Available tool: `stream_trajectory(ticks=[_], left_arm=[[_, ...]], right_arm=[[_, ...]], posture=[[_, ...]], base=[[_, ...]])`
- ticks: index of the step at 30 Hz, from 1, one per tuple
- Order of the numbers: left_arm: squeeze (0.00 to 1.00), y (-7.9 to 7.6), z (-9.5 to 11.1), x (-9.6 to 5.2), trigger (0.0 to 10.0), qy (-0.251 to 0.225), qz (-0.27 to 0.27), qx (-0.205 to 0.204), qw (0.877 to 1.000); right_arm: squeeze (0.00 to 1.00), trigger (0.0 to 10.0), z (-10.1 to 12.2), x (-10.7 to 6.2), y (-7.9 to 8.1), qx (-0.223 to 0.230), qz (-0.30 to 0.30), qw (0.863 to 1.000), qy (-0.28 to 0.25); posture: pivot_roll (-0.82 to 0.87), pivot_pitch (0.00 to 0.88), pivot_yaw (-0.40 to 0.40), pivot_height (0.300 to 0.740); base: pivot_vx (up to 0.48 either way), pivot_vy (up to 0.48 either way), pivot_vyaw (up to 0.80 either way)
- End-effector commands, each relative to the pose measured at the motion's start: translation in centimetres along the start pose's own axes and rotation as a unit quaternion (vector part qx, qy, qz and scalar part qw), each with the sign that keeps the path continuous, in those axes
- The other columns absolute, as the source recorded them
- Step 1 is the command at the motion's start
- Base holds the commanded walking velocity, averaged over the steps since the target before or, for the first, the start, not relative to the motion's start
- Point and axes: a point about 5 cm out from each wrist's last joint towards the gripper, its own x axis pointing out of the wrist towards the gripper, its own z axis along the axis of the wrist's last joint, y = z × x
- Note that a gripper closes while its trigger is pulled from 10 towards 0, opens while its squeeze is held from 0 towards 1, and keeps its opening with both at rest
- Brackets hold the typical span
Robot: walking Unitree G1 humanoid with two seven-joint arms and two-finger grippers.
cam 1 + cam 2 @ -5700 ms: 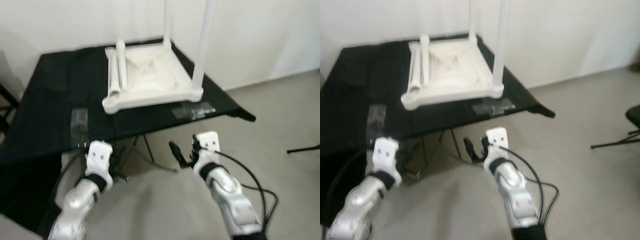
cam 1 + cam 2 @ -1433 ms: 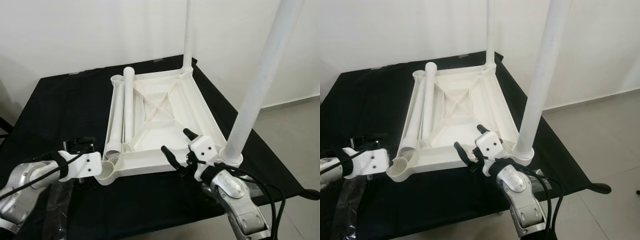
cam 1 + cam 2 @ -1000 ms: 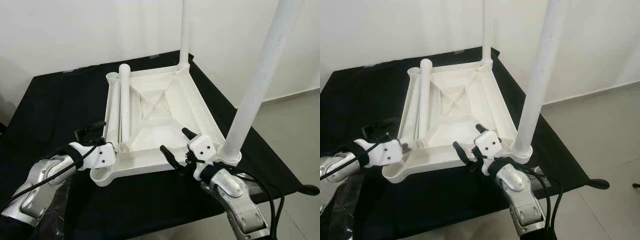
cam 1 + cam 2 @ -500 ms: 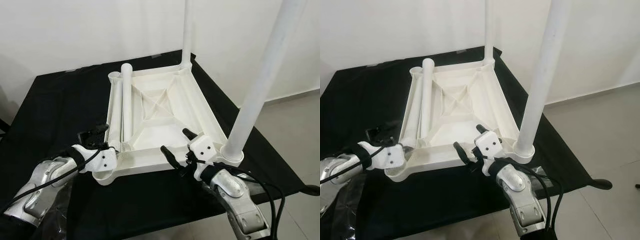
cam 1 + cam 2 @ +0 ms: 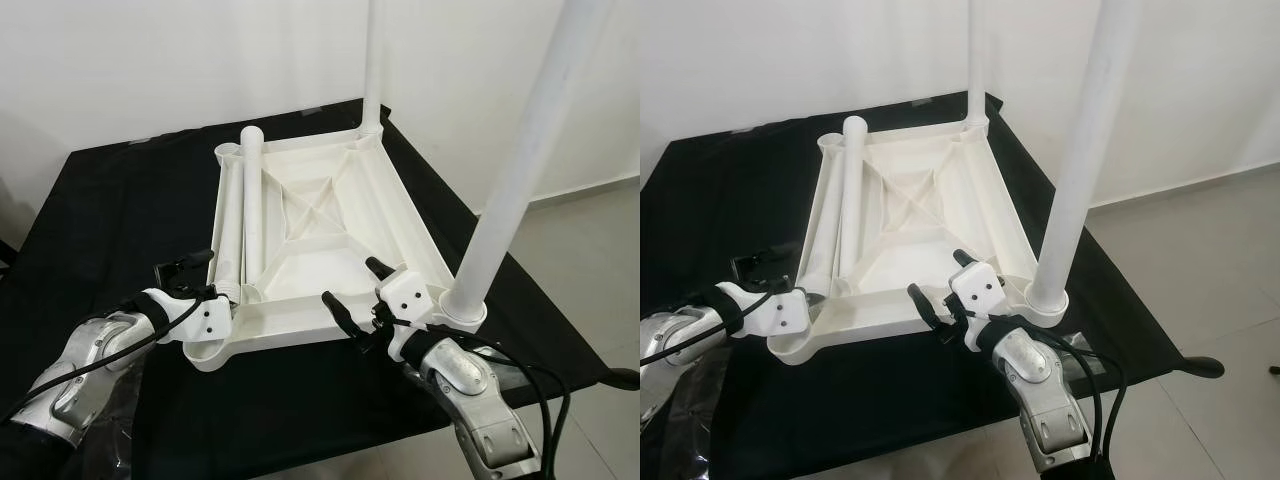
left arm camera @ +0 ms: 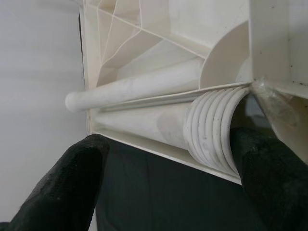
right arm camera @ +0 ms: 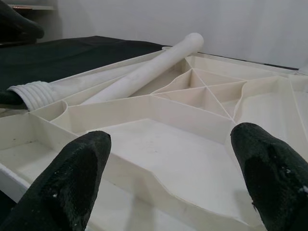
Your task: Building children table
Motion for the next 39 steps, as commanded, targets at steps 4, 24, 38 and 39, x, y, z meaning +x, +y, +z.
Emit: stream_trajectory(ticks=[4, 24, 38, 39], left_arm=[[0.0, 0.1, -0.4, 1.1, 10.0, 0.032, 0.015, -0.001, 0.999], [0.0, -2.2, 1.5, 4.2, 0.0, 0.075, 0.099, -0.091, 0.988], [0.0, -0.1, 0.0, 3.6, 0.0, 0.102, 0.168, -0.095, 0.976], [0.0, -0.1, 0.0, 3.6, 0.0, 0.102, 0.168, -0.095, 0.976]], right_arm=[[0.0, 10.0, -0.1, -0.1, 0.6, 0.001, 0.006, 1.0, 0.005], [0.0, 10.0, -0.1, -0.2, 0.4, 0.0, 0.001, 1.0, 0.008], [0.0, 10.0, -0.2, -0.3, 0.2, -0.01, 0.004, 1.0, 0.013], [0.0, 10.0, -0.2, -0.3, 0.2, -0.01, 0.004, 1.0, 0.013]], posture=[[-0.06, 0.134, 0.068, 0.74], [-0.08, 0.142, 0.059, 0.74], [-0.1, 0.135, 0.044, 0.74], [-0.1, 0.135, 0.044, 0.74]], base=[[0.0, 0.0, 0.0], [0.0, 0.0, 0.0], [0.0, 0.0, 0.0], [0.0, 0.0, 0.0]])
